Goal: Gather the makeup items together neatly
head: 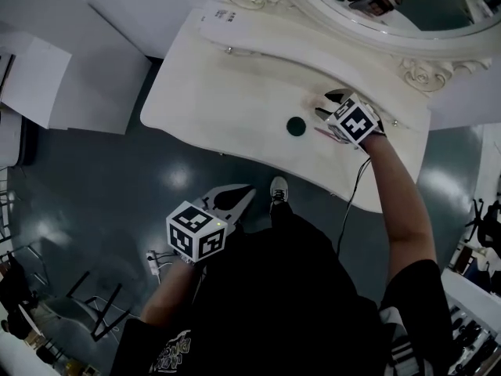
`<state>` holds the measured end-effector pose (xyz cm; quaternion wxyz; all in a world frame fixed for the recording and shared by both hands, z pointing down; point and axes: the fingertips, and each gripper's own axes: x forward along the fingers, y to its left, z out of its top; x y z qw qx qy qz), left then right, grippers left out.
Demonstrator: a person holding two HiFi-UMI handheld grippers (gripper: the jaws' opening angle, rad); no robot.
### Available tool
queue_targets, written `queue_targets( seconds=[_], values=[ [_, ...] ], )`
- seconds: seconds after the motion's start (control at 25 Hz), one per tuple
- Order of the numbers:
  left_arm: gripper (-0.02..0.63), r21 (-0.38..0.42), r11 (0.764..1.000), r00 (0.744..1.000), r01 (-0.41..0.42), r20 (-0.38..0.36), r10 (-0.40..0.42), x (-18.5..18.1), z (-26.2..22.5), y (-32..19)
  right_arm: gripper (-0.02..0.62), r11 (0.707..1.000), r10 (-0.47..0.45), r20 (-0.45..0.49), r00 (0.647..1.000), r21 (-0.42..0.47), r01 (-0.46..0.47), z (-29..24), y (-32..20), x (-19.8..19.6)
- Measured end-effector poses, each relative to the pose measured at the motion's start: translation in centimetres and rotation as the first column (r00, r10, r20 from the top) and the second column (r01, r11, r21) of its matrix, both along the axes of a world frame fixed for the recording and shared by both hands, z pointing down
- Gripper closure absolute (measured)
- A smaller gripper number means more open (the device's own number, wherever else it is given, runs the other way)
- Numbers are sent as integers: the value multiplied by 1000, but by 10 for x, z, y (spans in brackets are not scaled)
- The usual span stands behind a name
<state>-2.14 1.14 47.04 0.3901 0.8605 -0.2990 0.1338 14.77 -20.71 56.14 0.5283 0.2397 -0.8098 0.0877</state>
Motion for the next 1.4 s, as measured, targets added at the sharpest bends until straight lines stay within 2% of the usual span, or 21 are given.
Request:
queue_targets(
  seconds=[0.24, 0.44, 0.56, 0.76, 1.0, 1.4],
  values=[
    [598, -18, 999, 999, 41, 0, -41, -2, 3, -1, 397, 994, -44, -58, 997, -100, 38, 34, -17, 4],
    [598, -28, 996, 997, 80, 4, -80, -14, 7, 1, 434, 992, -73, -39, 997, -107, 68, 35, -21, -12],
    [598, -27, 996, 996, 90, 1, -90, -19, 7, 1, 440, 993, -66, -5, 998, -98, 65, 24, -19, -32],
    [598, -10, 997, 997, 83, -9, -83, -22, 2, -2, 442, 990, -88, 57, 994, -100, 94, 9, -3, -91],
    [598, 0, 997, 997, 71, -8, -71, -33, 0, 0, 443, 984, -137, 60, 989, -105, 143, 16, 15, -148],
    [598, -34, 996, 996, 87, -6, -87, -62, 8, 8, 442, 983, -138, -28, 990, -126, 133, 39, 7, -162]
  ],
)
